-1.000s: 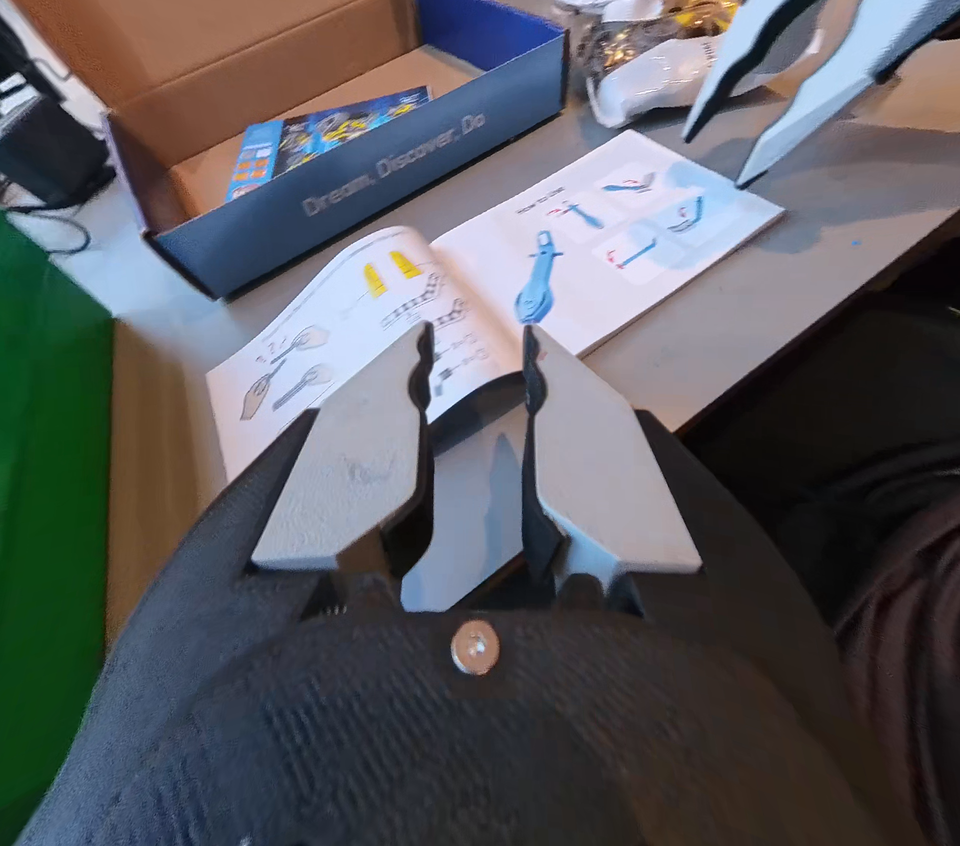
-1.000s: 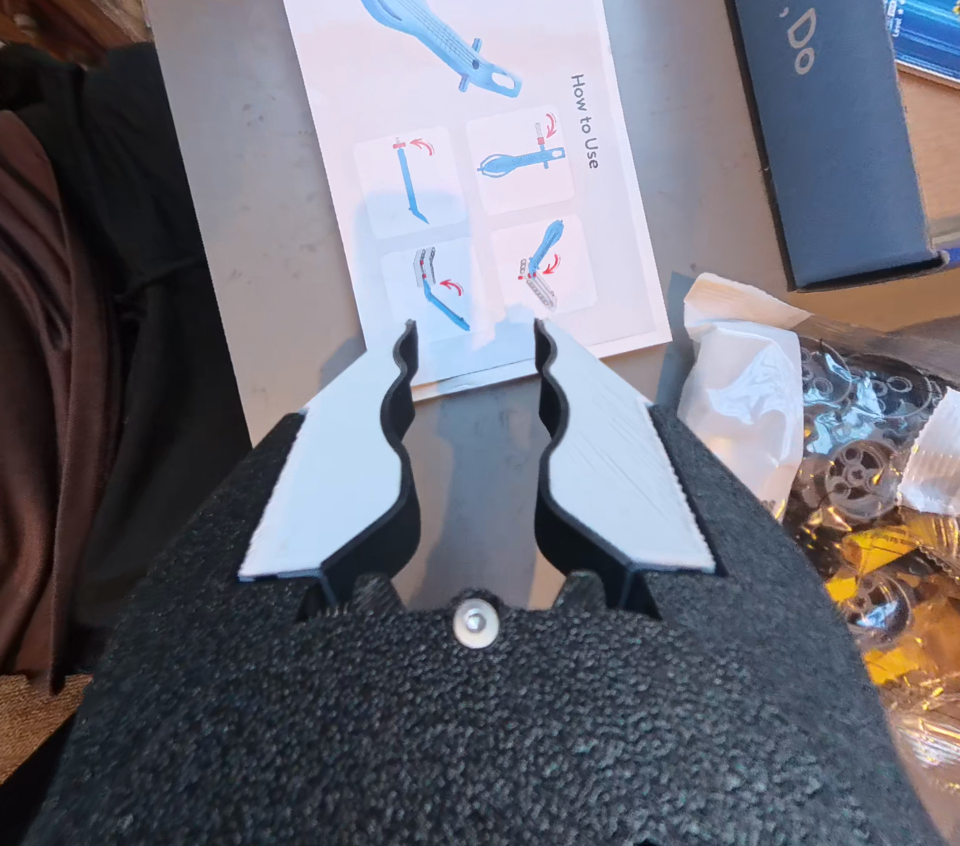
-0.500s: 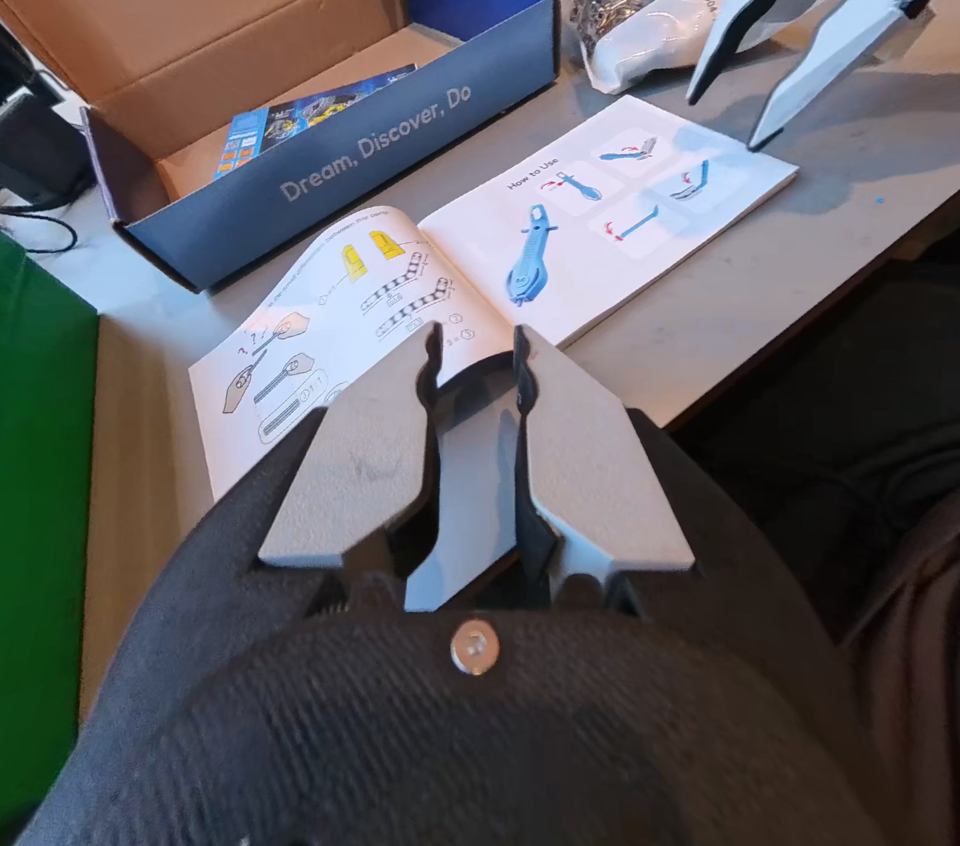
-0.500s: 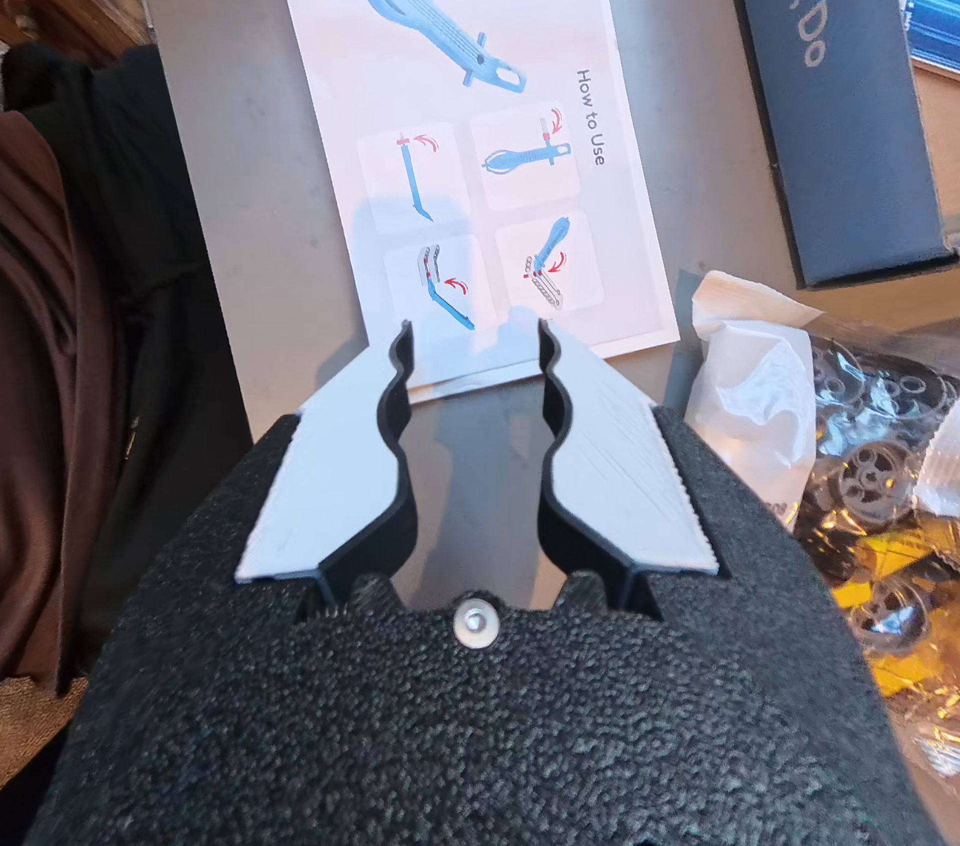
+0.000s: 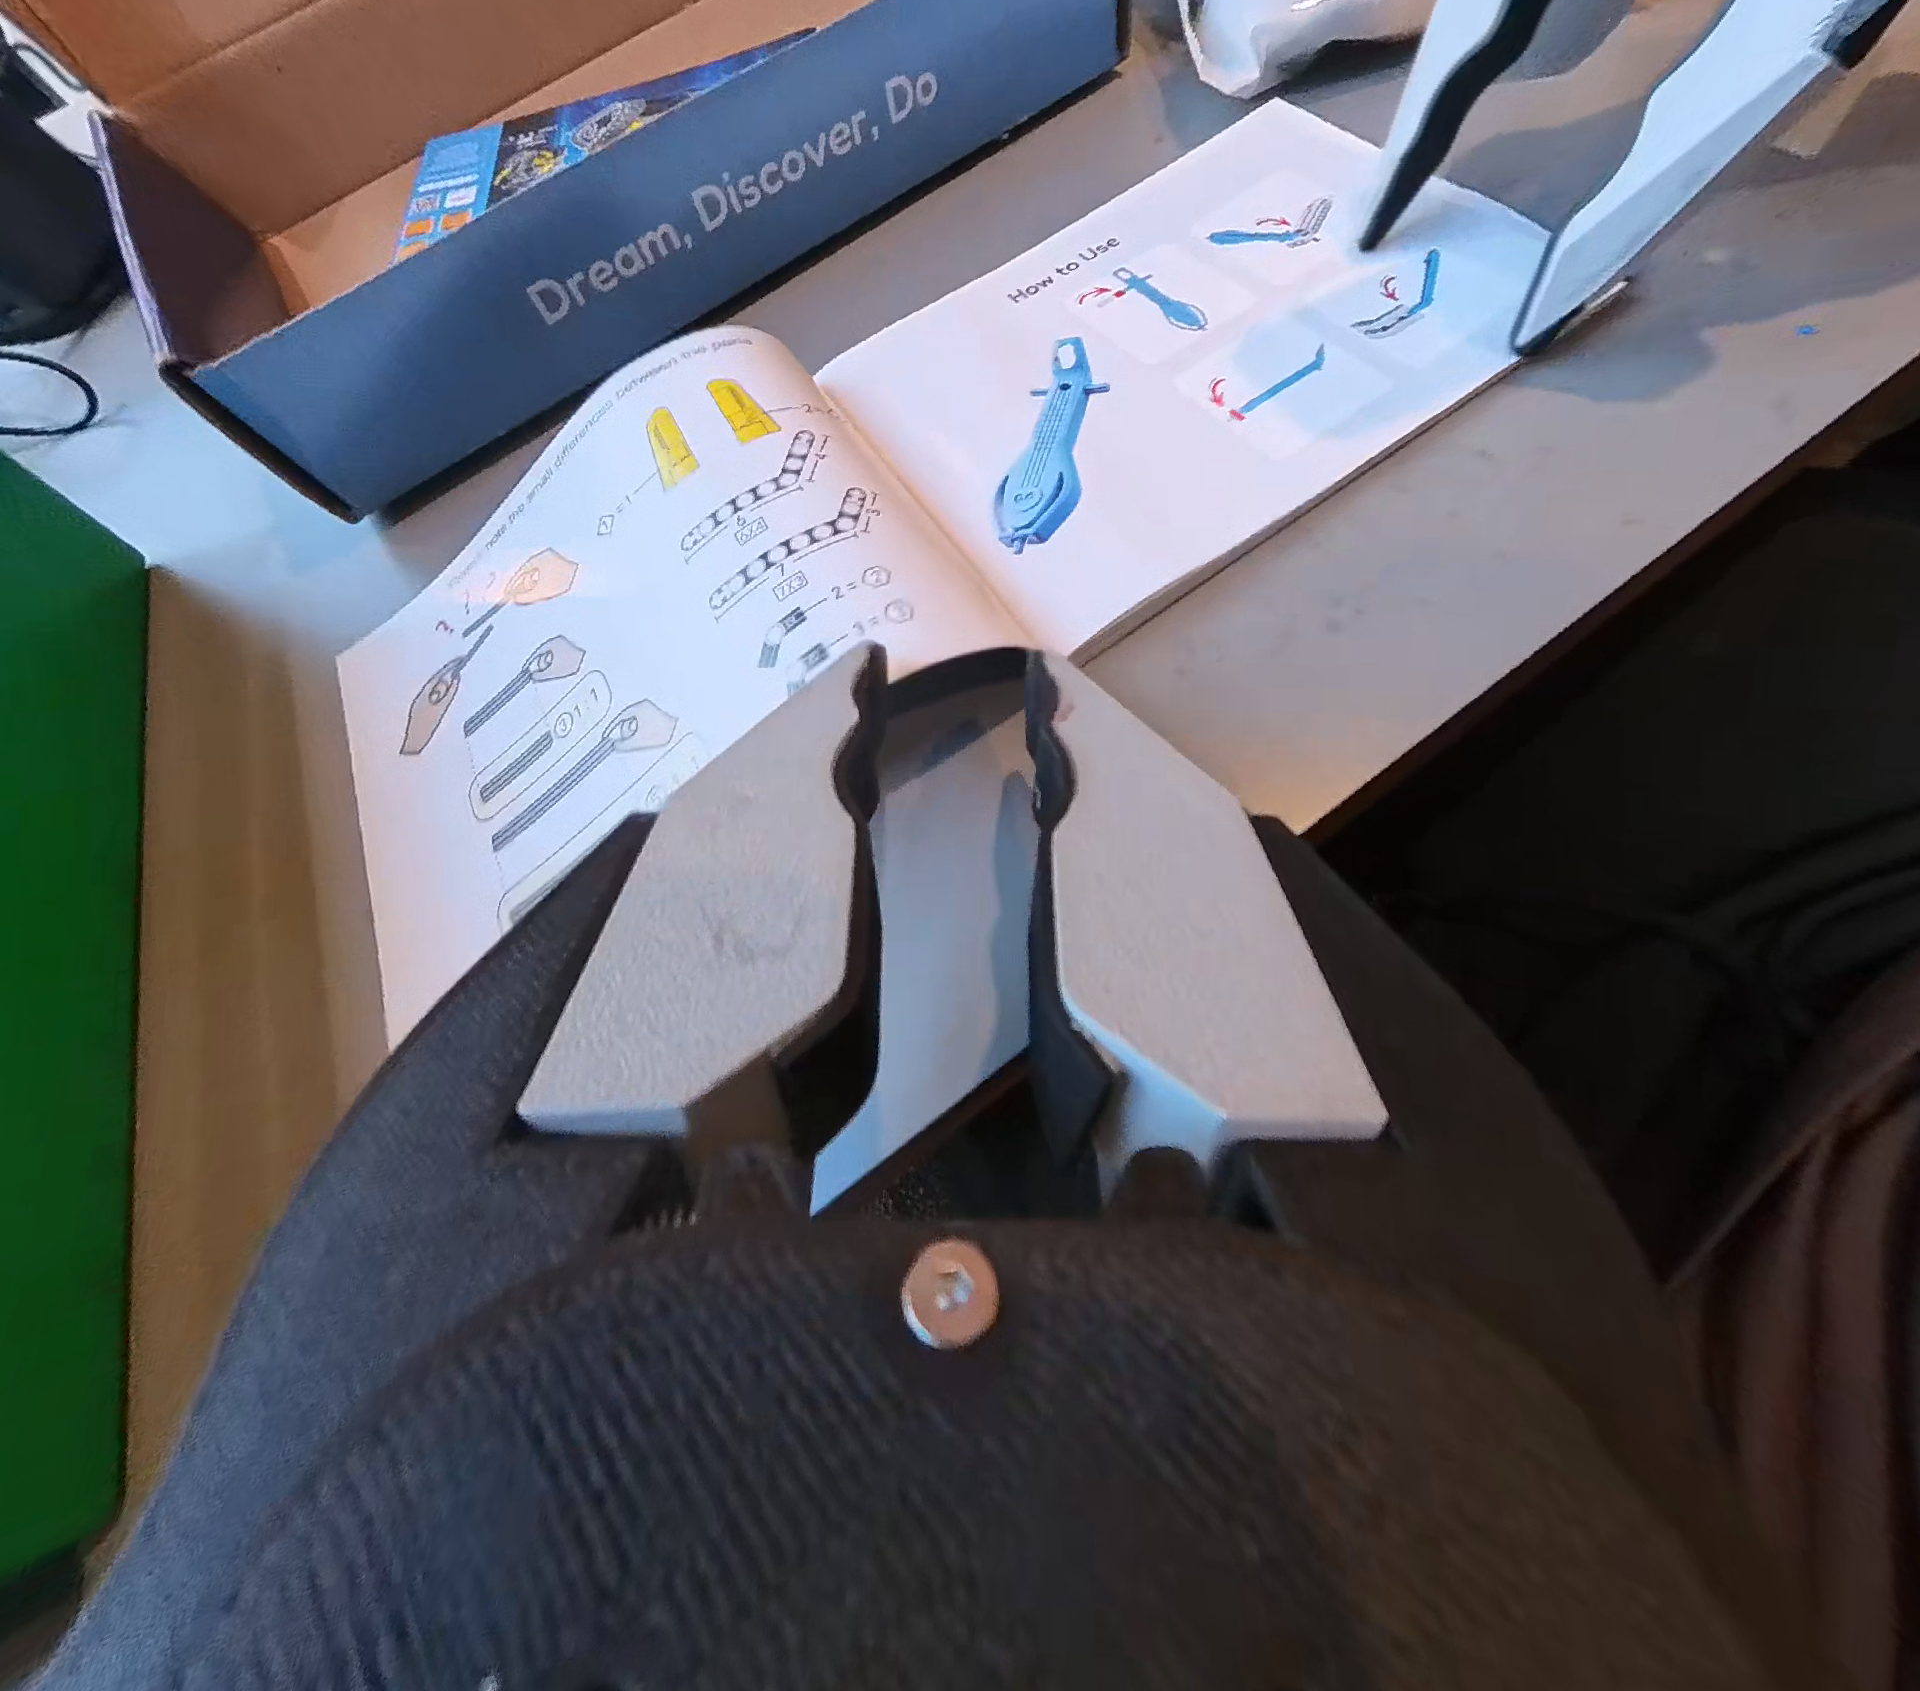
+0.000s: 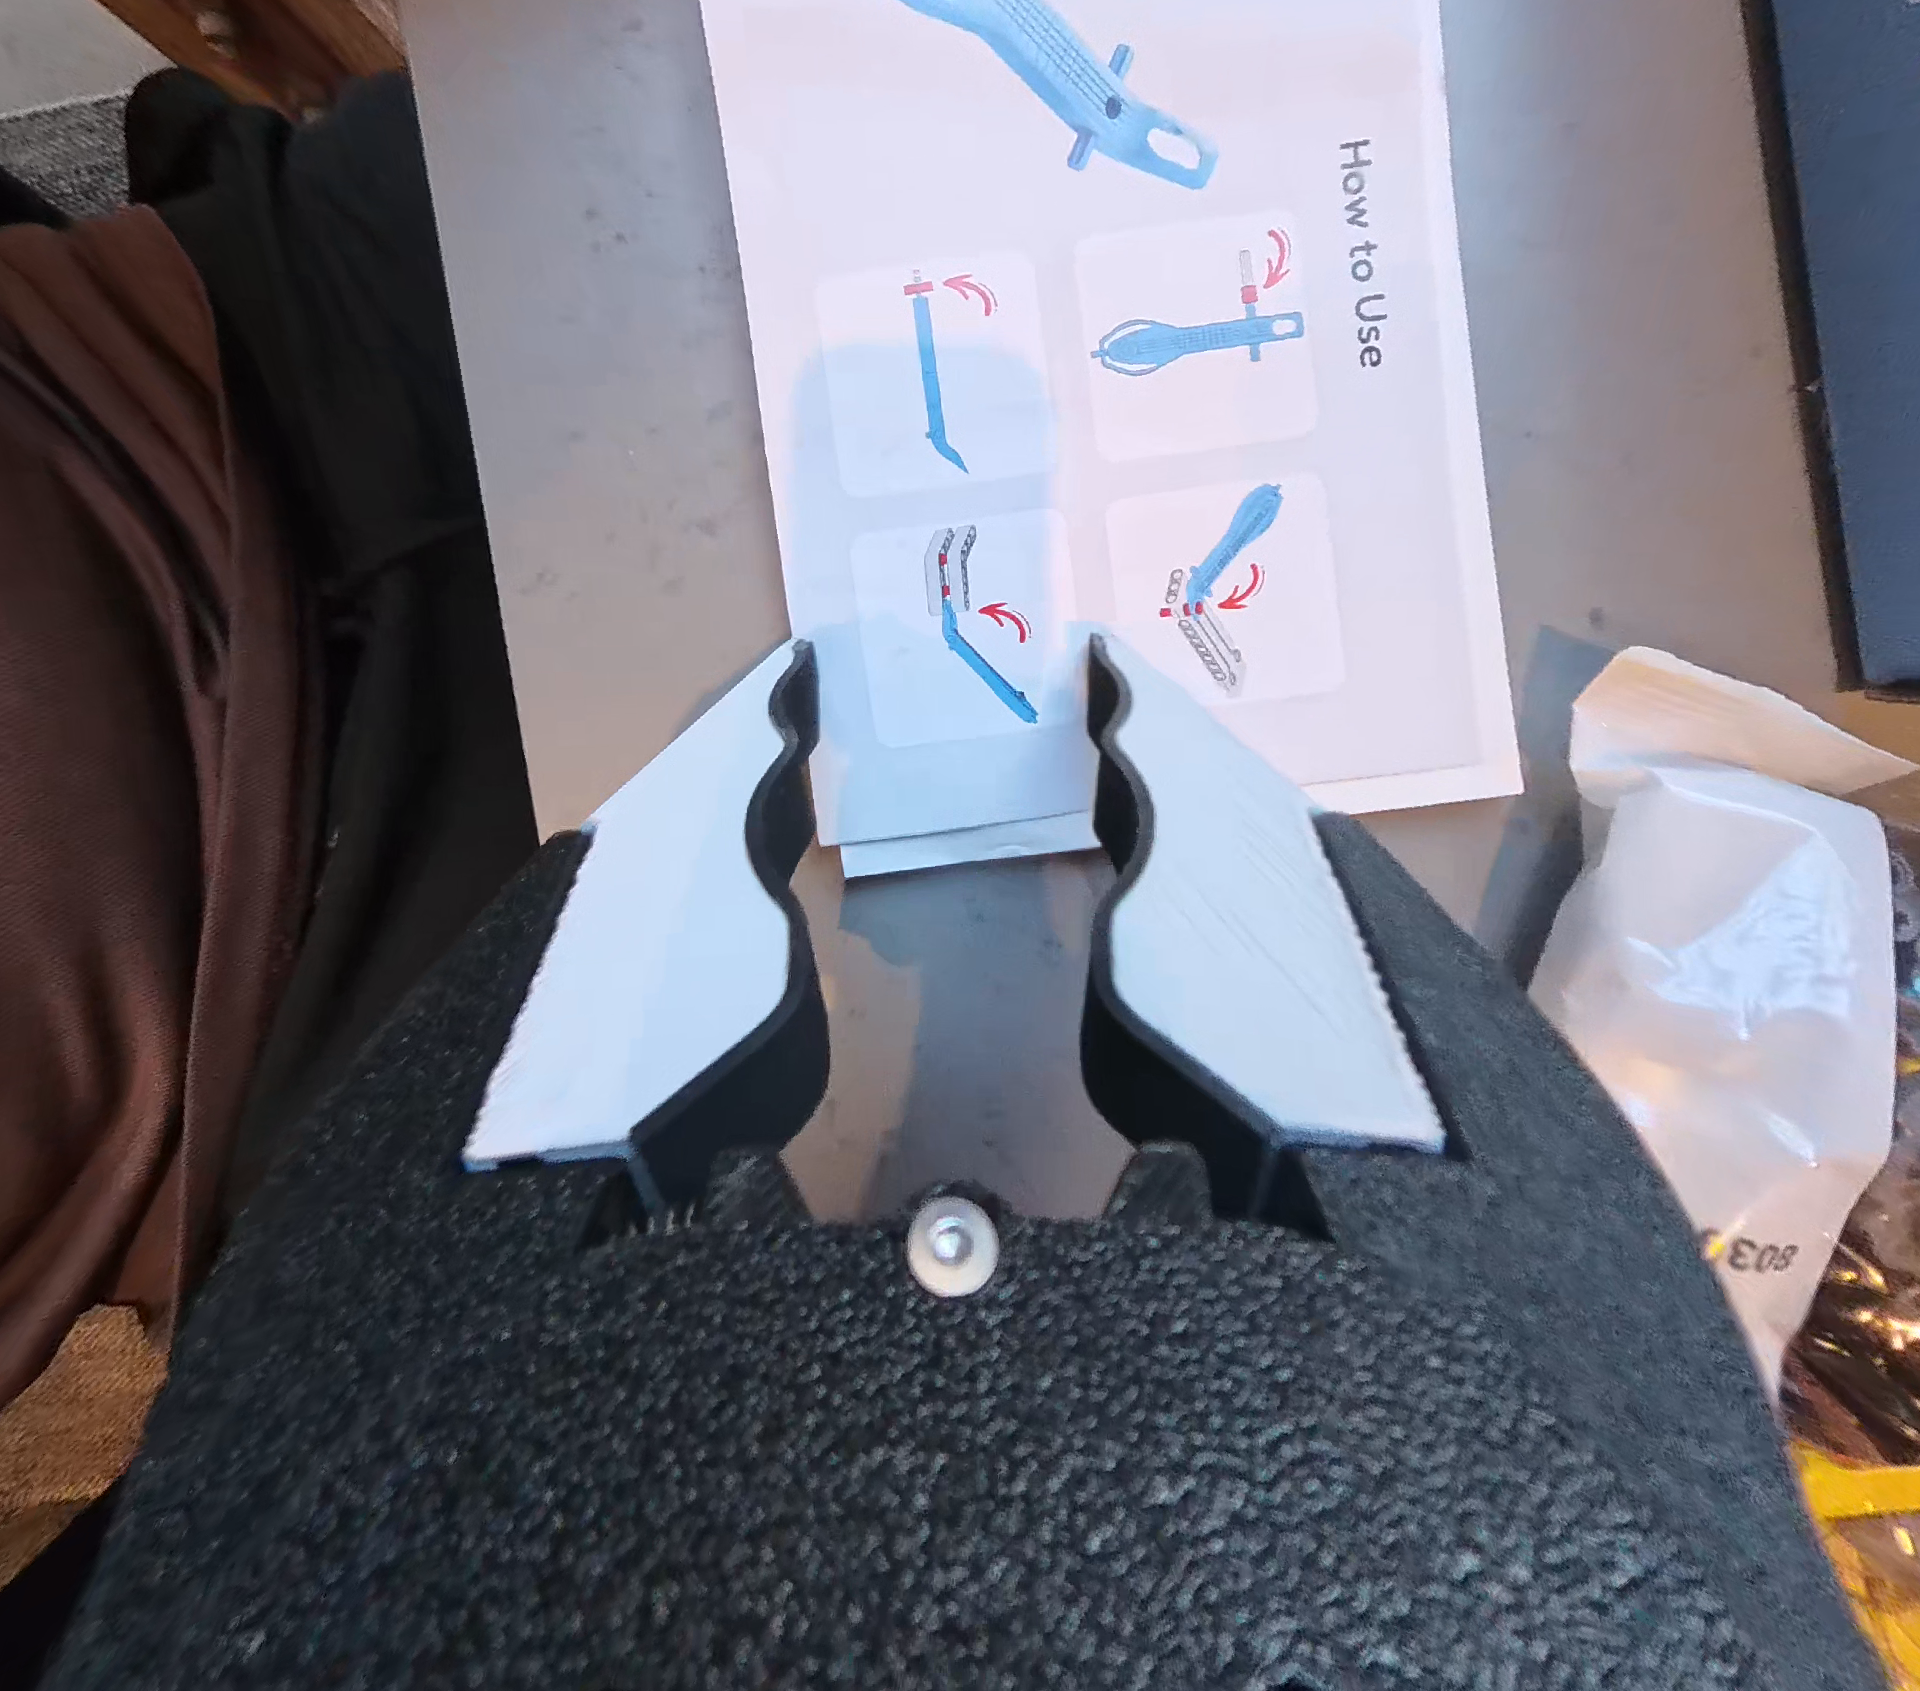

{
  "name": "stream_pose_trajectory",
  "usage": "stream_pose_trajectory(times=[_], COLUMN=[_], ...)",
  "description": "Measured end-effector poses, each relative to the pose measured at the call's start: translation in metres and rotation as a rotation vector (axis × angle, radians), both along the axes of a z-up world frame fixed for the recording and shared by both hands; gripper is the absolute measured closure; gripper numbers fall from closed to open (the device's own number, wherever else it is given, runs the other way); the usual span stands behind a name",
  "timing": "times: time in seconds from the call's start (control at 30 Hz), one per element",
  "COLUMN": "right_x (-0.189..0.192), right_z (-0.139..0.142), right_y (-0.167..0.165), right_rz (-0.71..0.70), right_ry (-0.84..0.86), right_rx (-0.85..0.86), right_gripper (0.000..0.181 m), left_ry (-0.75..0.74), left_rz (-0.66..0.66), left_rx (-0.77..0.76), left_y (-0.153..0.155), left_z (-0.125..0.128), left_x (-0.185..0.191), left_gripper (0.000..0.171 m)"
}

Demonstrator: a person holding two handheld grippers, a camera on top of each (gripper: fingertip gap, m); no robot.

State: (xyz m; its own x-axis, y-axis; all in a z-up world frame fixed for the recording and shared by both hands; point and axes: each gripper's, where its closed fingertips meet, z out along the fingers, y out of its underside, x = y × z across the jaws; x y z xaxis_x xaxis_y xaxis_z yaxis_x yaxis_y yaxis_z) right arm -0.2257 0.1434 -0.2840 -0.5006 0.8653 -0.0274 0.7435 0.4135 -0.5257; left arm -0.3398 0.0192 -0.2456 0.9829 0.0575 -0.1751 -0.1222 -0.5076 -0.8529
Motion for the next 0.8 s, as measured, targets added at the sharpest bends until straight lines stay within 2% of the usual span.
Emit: stream_pose_trajectory(times=[0.03, 0.17, 0.27, 0.33, 0.4, 0.47, 0.53, 0.67, 0.7, 0.8], right_x=[0.0, -0.006, -0.009, -0.007, -0.003, 0.0, 0.004, 0.01, 0.01, 0.01], right_z=[0.0, 0.001, 0.001, 0.001, 0.004, 0.012, 0.014, 0.0, -0.001, 0.001], right_y=[0.0, 0.005, 0.008, 0.007, 0.005, -0.001, -0.002, 0.005, 0.002, 0.0], right_rz=[-0.001, -0.044, -0.065, -0.06, -0.035, 0.011, 0.054, 0.085, 0.094, 0.096], right_ry=[0.001, 0.021, 0.033, 0.023, 0.008, 0.024, 0.041, 0.001, 0.002, 0.001], right_rx=[-0.005, -0.025, -0.05, -0.06, -0.052, -0.048, 0.005, 0.156, 0.155, 0.134], right_gripper=[0.131, 0.157, 0.162, 0.157, 0.125, 0.115, 0.112, 0.11, 0.116, 0.117], left_ry=[-0.001, -0.033, 0.001, 0.049, 0.09, 0.117, 0.087, 0.043, 0.033, -0.003], left_rz=[-0.007, -0.037, -0.104, -0.154, -0.218, -0.214, -0.219, -0.199, -0.193, -0.169], left_rx=[-0.002, -0.045, -0.089, -0.139, -0.197, -0.24, -0.251, -0.239, -0.229, -0.204], left_y=[0.002, 0.02, 0.036, 0.046, 0.053, 0.059, 0.065, 0.068, 0.067, 0.062], left_z=[0.002, 0.006, 0.002, -0.004, -0.011, -0.016, -0.017, -0.009, -0.006, 0.003], left_x=[0.002, 0.016, 0.033, 0.044, 0.054, 0.053, 0.054, 0.043, 0.04, 0.029], left_gripper=[0.148, 0.147, 0.145, 0.141, 0.14, 0.139, 0.137, 0.138, 0.139, 0.139])
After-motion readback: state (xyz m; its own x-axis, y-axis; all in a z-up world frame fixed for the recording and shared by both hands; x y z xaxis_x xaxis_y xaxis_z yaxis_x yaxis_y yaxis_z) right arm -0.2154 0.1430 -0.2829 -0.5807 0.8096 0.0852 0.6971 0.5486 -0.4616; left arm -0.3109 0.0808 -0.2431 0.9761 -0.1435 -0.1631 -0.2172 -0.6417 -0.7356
